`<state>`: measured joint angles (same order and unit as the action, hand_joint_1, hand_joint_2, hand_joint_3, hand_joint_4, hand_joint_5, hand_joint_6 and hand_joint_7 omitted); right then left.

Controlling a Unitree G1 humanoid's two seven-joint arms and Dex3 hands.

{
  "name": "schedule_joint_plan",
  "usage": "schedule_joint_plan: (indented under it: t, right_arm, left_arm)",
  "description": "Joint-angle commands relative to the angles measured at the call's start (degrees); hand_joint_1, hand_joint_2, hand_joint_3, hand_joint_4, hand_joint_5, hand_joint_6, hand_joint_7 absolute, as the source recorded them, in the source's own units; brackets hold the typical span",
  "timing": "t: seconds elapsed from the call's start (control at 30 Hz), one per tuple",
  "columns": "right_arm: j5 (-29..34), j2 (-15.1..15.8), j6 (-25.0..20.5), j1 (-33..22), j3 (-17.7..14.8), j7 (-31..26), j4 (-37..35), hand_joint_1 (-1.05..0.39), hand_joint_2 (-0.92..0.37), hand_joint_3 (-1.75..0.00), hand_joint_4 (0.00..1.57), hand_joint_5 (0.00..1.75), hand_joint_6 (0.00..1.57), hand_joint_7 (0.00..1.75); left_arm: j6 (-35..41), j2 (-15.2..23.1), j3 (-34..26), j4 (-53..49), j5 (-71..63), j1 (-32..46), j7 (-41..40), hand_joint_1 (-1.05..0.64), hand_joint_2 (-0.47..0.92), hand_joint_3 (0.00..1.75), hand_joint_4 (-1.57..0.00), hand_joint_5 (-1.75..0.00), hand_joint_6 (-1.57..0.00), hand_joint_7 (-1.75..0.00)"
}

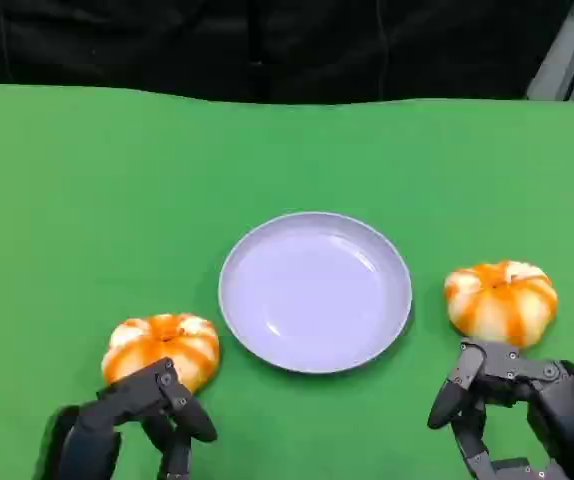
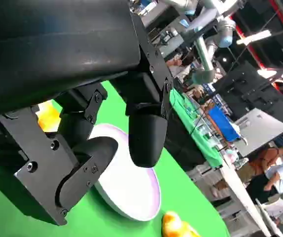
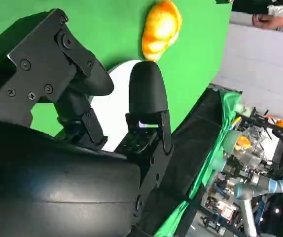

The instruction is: Grasp the bread from the table and place it into the plate.

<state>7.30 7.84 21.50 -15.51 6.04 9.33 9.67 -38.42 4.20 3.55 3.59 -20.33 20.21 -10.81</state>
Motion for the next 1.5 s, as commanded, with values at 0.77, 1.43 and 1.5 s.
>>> schedule_joint_plan:
  t: [0.77,1.43,1.5]
  right_arm:
    - [0.0,1.2,0.1,-0.2,-0.4,0.2,0.9,0.04,-0.3,-1.43,0.89,1.71,0.81,1.3]
    - [-0.1,0.6,-0.7,0.0,0.9,-0.4,1.4,0.07,-0.3,-1.46,0.88,1.72,0.81,1.31]
    - [-0.3,0.5,-1.2,0.0,1.0,-0.3,1.7,0.06,-0.3,-1.46,0.88,1.72,0.81,1.31]
  left_arm:
    - [-0.1,0.5,-0.8,1.1,0.2,0.4,-0.1,0.02,0.24,1.54,-0.85,-1.62,-0.86,-1.31]
    - [15.0,0.9,-1.2,6.3,-3.1,-1.1,2.4,-0.19,0.76,0.31,-0.45,-0.83,-0.62,-0.17]
    - [19.7,1.2,-0.9,8.2,-5.2,-1.1,3.6,-0.22,0.81,0.22,-0.35,-0.84,-0.57,-0.1]
